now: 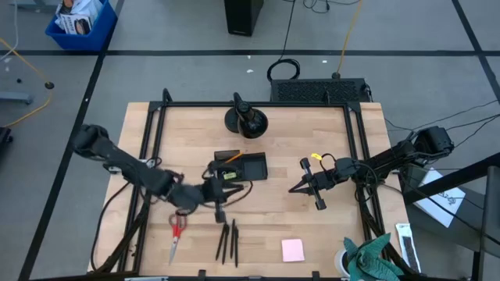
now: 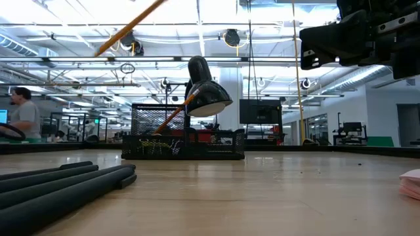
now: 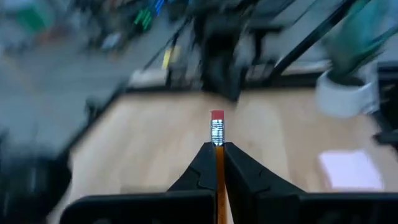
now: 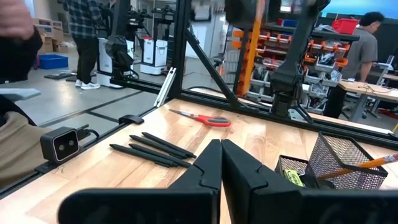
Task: Pick and place office supplies into organizer
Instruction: Put the orange pencil into the black desk organizer
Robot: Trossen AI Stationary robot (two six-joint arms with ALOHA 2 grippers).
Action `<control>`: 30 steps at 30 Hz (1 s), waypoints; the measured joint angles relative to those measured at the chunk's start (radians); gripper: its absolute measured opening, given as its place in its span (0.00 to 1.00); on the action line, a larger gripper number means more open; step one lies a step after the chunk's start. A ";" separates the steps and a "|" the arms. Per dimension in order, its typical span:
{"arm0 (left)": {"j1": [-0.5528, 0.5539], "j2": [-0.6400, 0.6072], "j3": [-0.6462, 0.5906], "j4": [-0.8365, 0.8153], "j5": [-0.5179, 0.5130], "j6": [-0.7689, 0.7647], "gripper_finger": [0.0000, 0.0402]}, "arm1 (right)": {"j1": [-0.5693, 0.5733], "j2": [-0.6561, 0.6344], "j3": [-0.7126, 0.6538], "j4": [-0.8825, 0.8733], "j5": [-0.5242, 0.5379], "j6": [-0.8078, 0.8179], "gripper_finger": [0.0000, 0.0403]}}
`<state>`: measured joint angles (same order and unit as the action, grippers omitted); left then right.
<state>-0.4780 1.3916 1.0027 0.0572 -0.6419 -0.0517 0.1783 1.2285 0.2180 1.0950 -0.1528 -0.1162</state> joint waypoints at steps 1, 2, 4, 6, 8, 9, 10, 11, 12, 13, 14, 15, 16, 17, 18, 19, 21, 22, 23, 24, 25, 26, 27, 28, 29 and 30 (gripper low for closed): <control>0.015 -0.015 0.000 0.042 0.045 0.075 0.01 | 0.000 0.000 0.000 0.000 0.000 0.000 0.00; 0.030 -0.032 0.000 0.074 0.087 0.137 0.01 | 0.000 0.000 0.000 0.000 0.000 0.000 0.00; 0.065 -0.061 0.000 0.118 0.152 0.218 0.03 | 0.000 0.000 0.000 0.000 0.000 0.000 0.00; 0.109 -0.083 0.002 0.131 0.198 0.265 0.05 | 0.000 0.000 0.000 0.000 0.000 0.000 0.00; 0.153 -0.101 0.001 0.105 0.230 0.291 0.06 | 0.000 0.000 0.000 -0.001 0.000 0.000 0.00; 0.180 -0.104 0.001 0.097 0.254 0.297 0.05 | 0.000 0.000 0.000 -0.003 0.000 0.000 0.00; 0.210 -0.104 0.001 0.091 0.286 0.300 0.05 | 0.000 0.000 0.000 -0.004 0.000 0.000 0.00; 0.237 -0.104 -0.002 0.088 0.322 0.302 0.04 | 0.000 0.000 0.000 -0.005 0.000 0.000 0.00; 0.267 -0.104 -0.009 0.087 0.363 0.302 0.03 | 0.000 0.000 0.000 -0.007 0.000 0.000 0.00; 0.301 -0.104 -0.019 0.088 0.408 0.302 0.02 | 0.000 0.000 0.000 -0.008 0.000 0.000 0.00; 0.333 -0.104 -0.033 0.102 0.461 0.302 0.01 | 0.000 0.000 0.000 -0.008 0.000 0.000 0.00; 0.368 -0.104 -0.051 0.127 0.523 0.302 0.01 | 0.000 0.000 0.000 -0.008 0.000 0.000 0.00; 0.402 -0.104 -0.072 0.158 0.582 0.302 0.01 | 0.000 0.000 0.000 -0.008 0.000 0.000 0.00; 0.436 -0.104 -0.095 0.192 0.630 0.301 0.02 | 0.000 0.000 0.000 -0.009 0.000 0.000 0.00; 0.466 -0.104 -0.121 0.227 0.663 0.297 0.03 | 0.000 0.000 0.000 -0.009 0.000 0.000 0.00; 0.495 -0.104 -0.147 0.264 0.685 0.289 0.04 | 0.000 0.000 0.000 -0.008 0.000 0.000 0.00; 0.553 -0.104 -0.200 0.331 0.734 0.274 0.06 | 0.000 0.000 0.000 -0.009 0.000 0.000 0.00; 0.580 -0.104 -0.227 0.370 0.764 0.260 0.06 | 0.000 0.000 0.000 -0.009 0.000 0.000 0.00; 0.604 -0.104 -0.252 0.407 0.790 0.242 0.06 | 0.000 0.000 0.000 -0.011 0.000 0.000 0.00; 0.627 -0.104 -0.277 0.448 0.816 0.222 0.06 | 0.000 0.000 0.000 -0.015 0.000 0.000 0.00; 0.645 -0.103 -0.302 0.490 0.842 0.206 0.05 | 0.000 0.000 0.000 -0.018 0.000 -0.001 0.00; 0.660 -0.101 -0.324 0.522 0.859 0.194 0.04 | 0.000 0.000 0.000 -0.019 0.000 -0.001 0.00; 0.674 -0.097 -0.348 0.548 0.867 0.187 0.03 | 0.000 0.000 0.000 -0.018 0.000 -0.002 0.00; 0.686 -0.095 -0.371 0.567 0.871 0.182 0.02 | 0.000 0.000 0.000 -0.018 0.000 -0.002 0.00; 0.698 -0.095 -0.395 0.577 0.872 0.179 0.01 | 0.000 0.000 0.000 -0.018 0.000 -0.002 0.00; 0.709 -0.095 -0.416 0.593 0.876 0.170 0.01 | 0.000 0.000 0.000 -0.016 0.000 -0.001 0.00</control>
<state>0.2308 1.2968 0.5866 0.6500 0.2336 0.1180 0.1780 1.2285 0.2180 1.0789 -0.1532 -0.1168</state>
